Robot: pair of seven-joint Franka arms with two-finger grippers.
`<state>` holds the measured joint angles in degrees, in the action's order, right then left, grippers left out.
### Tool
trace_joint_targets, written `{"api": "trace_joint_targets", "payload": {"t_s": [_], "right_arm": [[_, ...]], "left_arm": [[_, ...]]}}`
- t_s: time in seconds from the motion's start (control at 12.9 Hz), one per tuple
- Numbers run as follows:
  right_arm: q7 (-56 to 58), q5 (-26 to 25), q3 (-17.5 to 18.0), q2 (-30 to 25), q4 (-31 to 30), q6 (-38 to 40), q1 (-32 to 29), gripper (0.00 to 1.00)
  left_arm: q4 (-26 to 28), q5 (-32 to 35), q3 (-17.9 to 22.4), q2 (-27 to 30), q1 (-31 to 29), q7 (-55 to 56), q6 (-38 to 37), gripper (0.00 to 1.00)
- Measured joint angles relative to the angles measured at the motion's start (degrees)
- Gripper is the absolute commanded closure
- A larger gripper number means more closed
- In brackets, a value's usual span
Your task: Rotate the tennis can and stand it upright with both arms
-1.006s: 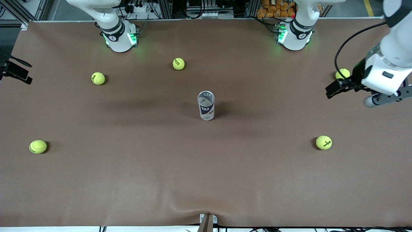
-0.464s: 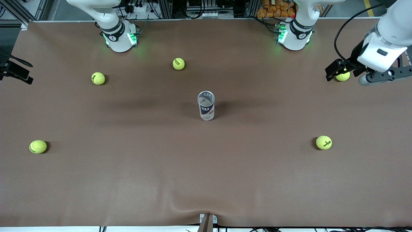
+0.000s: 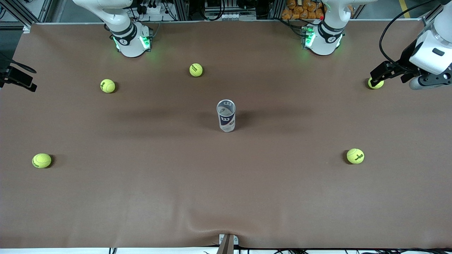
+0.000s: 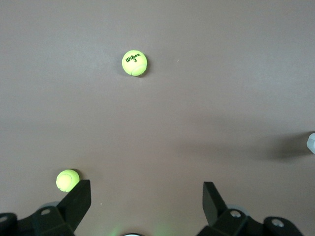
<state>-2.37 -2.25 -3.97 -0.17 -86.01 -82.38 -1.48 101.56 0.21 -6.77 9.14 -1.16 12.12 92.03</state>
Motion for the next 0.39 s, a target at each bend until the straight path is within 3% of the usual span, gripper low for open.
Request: {"api": "trace_joint_targets", "payload": {"t_s": [0.39], "right_arm": [[0.00,0.00,0.01,0.00,0.00,0.19,0.00,0.00]], "left_arm": [[-1.17,0.00,0.02,0.79,-0.01,-0.88,-0.24,0.00]]}}
